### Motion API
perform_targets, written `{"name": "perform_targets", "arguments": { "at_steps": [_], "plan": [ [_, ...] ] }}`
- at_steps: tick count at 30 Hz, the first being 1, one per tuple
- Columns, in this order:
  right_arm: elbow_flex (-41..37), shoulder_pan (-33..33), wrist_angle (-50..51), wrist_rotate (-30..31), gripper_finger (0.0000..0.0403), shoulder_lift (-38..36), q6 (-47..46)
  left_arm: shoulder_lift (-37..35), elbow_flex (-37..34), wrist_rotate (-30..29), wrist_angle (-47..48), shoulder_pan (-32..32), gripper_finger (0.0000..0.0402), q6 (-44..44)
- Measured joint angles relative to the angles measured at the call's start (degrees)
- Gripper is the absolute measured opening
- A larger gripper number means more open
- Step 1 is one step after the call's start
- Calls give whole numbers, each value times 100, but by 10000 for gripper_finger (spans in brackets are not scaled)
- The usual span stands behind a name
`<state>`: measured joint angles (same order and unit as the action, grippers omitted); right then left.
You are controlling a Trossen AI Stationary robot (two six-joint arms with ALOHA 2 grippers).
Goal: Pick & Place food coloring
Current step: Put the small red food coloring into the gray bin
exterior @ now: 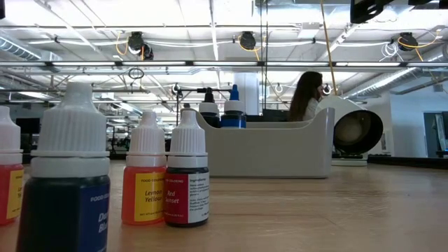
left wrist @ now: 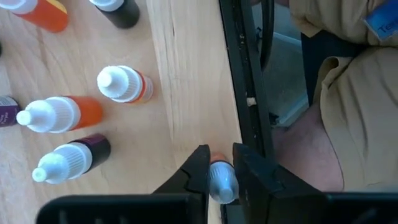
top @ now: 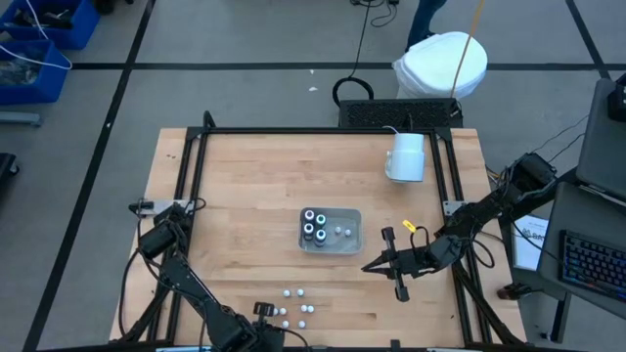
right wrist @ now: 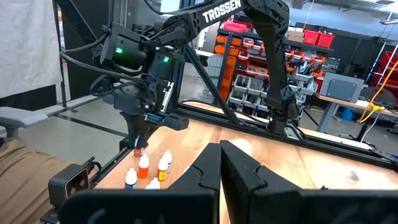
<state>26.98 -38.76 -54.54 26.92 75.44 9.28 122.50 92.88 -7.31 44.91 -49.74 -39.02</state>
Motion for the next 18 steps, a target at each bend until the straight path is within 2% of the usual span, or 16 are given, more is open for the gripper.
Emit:
{"name": "perform_targets", "arguments": {
  "at_steps": [9,14,18],
  "plan": [
    [0,2,33,0,0,0,44,-379,-4,-69,1158,6,61,89],
    [0,2,117,0,0,-2,44,-907,-6,-475,1310,9,54,297],
    [0,2,125,0,0,-2,61,-1386,-4,-996,1568,9,65,460]
  ]
}}
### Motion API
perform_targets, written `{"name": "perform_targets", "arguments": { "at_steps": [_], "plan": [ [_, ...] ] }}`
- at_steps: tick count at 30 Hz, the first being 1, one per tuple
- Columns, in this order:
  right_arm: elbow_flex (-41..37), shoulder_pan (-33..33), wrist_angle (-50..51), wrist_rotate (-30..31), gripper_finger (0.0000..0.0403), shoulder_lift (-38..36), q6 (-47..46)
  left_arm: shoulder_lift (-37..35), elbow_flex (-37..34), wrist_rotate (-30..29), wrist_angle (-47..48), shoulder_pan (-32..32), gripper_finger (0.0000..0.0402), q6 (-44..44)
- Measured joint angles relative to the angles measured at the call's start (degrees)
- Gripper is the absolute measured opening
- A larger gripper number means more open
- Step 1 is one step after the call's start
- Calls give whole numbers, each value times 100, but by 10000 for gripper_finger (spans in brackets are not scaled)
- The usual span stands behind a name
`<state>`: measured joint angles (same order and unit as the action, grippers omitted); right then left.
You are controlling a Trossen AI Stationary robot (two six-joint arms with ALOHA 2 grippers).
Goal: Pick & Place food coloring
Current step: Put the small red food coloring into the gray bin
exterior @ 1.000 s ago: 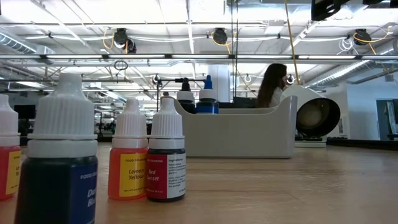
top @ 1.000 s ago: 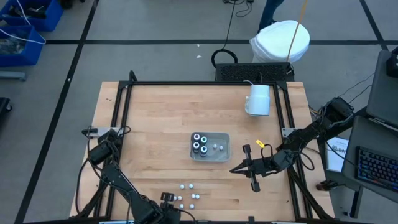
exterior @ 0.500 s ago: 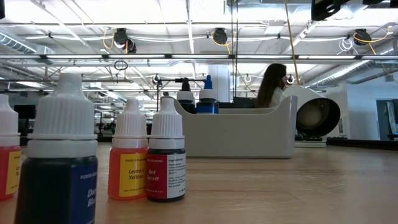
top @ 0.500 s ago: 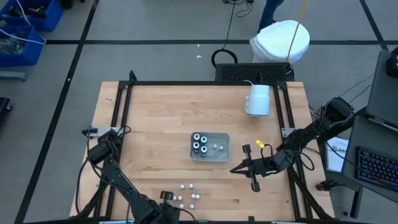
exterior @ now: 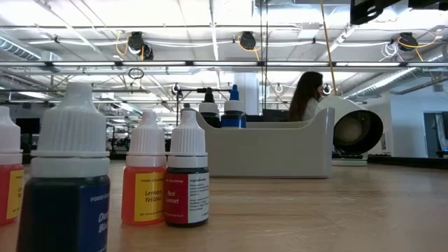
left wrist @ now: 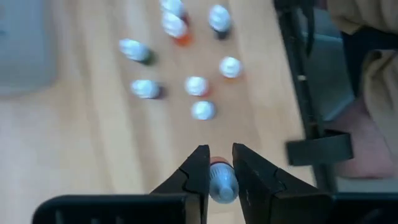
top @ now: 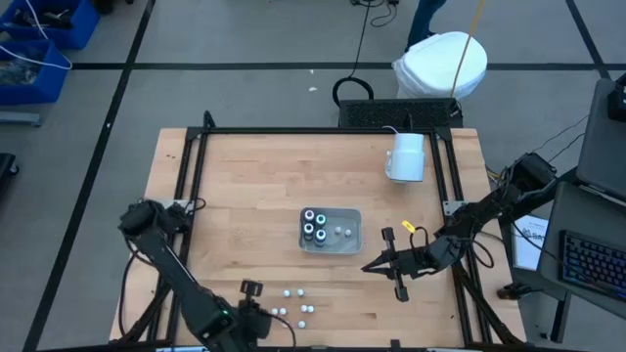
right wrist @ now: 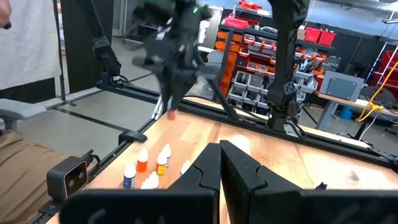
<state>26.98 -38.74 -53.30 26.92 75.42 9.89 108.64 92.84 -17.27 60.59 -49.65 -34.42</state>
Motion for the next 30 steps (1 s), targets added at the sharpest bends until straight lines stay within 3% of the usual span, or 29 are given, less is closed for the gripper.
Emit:
{"name": "perform_targets", "arguments": {
  "at_steps": [7,11,18,30],
  "plan": [
    [0,0,2,2,0,0,47,-786,0,-516,56,252,56,-255],
    [0,0,2,4,0,0,46,-918,0,-522,-266,631,62,-378],
    [0,2,4,4,0,0,102,-650,52,424,-1452,1384,62,732],
    [1,-61,-28,8,0,0,287,180,1572,727,-1393,2649,64,2465]
  ]
}}
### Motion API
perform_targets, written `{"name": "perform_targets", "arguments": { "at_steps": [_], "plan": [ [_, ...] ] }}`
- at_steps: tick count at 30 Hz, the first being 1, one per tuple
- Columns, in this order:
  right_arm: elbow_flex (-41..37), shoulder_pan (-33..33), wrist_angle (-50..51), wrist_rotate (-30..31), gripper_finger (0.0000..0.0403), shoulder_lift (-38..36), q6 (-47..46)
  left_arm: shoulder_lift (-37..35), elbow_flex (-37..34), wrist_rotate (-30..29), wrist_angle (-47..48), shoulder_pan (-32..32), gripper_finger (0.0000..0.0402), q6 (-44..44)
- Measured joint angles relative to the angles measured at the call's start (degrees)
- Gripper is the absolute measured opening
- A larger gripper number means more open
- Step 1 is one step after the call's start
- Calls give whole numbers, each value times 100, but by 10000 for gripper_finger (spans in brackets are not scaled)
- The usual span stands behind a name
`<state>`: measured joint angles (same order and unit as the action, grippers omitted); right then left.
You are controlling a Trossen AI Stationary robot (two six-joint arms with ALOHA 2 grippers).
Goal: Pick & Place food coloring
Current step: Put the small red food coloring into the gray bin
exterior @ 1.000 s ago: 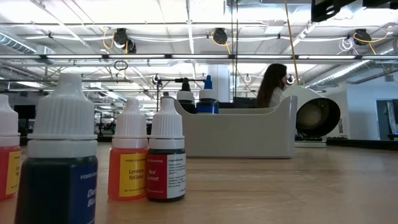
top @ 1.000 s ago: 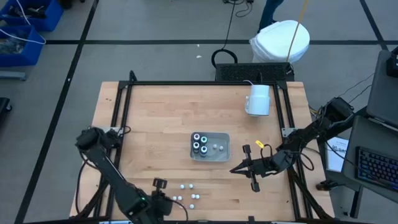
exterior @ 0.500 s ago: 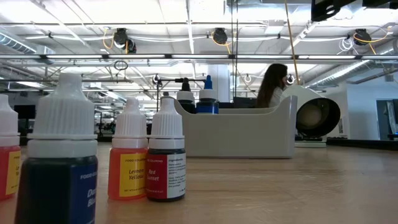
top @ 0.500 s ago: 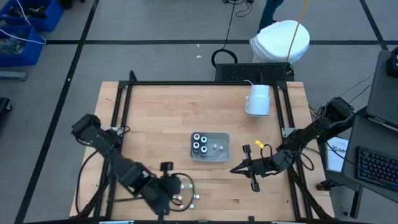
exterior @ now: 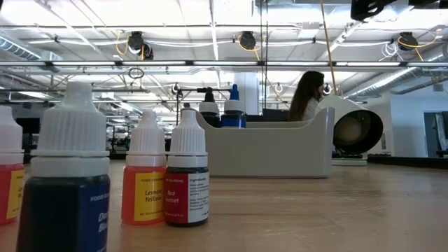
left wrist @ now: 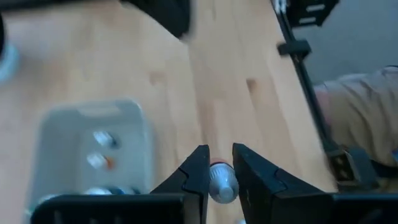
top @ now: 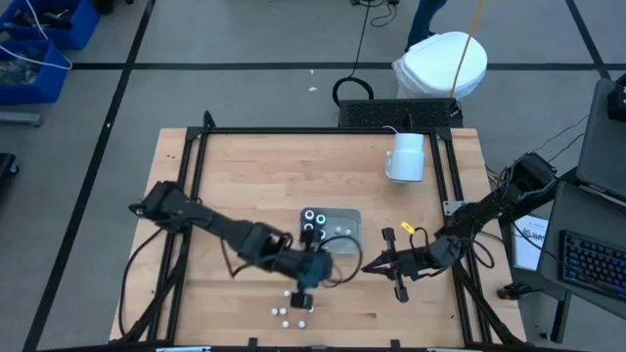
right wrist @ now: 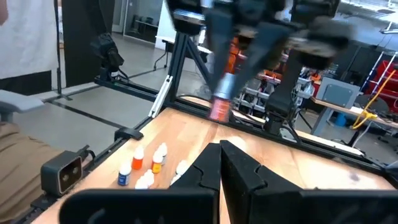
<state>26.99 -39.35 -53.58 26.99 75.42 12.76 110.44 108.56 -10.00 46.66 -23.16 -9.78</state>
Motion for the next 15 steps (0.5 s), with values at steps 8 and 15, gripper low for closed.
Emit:
{"name": "perform_targets", "arguments": {
  "at_steps": [8,15],
  "plan": [
    [0,-273,-380,-1,0,0,59,751,842,33,-14,666,63,912],
    [1,-651,-548,-1,0,-124,226,1348,861,79,-20,1155,68,1011]
  ]
}}
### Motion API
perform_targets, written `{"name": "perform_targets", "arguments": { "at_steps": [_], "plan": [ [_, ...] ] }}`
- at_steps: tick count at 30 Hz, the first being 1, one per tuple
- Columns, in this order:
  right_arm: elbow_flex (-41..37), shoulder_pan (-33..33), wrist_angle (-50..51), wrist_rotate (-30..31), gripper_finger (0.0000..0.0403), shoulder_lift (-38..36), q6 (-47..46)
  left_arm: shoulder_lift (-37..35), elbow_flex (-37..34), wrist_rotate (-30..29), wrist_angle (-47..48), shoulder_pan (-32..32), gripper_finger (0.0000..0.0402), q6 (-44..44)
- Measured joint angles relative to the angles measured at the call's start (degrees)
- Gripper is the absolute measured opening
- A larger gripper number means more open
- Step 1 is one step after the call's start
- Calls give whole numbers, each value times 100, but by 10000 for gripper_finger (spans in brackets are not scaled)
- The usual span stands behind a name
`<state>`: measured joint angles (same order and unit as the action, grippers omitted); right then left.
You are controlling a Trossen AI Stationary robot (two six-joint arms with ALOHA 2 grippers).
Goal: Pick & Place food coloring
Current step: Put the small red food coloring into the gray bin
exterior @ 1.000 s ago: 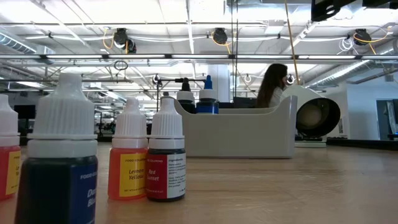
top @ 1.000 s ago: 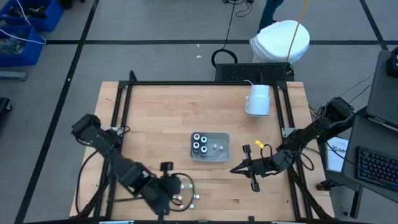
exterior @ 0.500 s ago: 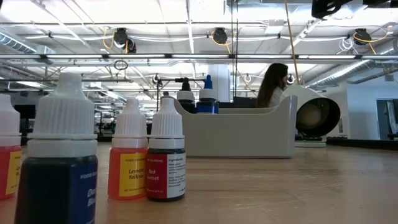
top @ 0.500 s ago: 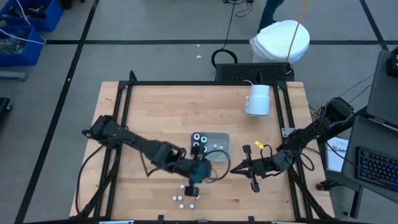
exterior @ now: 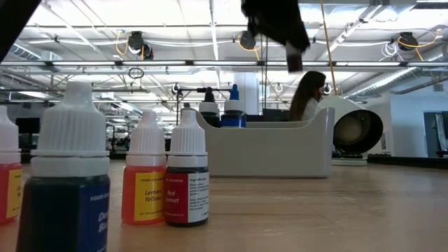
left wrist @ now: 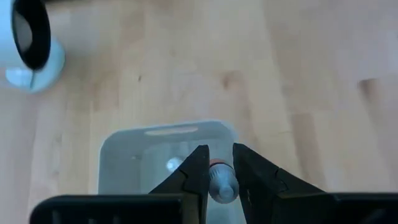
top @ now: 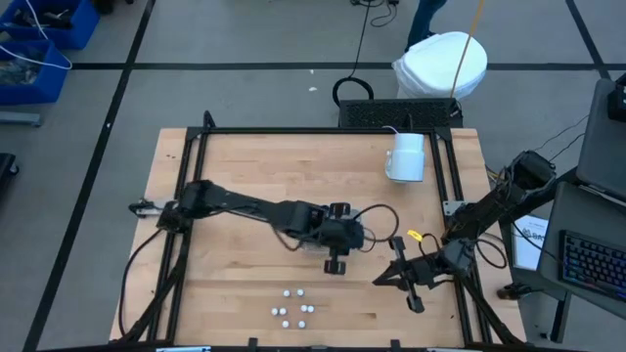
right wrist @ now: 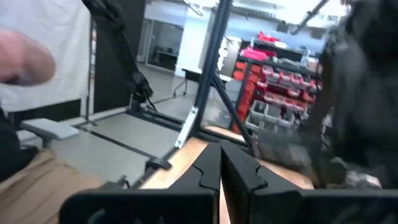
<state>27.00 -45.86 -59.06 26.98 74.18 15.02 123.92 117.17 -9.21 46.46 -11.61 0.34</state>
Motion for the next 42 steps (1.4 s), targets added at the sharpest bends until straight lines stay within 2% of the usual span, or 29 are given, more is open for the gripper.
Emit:
{"name": "perform_targets", "arguments": {
  "at_steps": [13,19,32,42],
  "plan": [
    [0,-414,72,4,0,-97,477,721,-7,19,-4,372,75,107],
    [0,-414,81,2,0,-97,447,724,-336,-214,-105,386,75,106],
    [0,-414,58,0,0,-97,414,711,-1037,-170,-694,440,76,3],
    [0,-414,61,0,0,-97,416,721,-1075,-127,-744,511,76,-33]
  ]
}}
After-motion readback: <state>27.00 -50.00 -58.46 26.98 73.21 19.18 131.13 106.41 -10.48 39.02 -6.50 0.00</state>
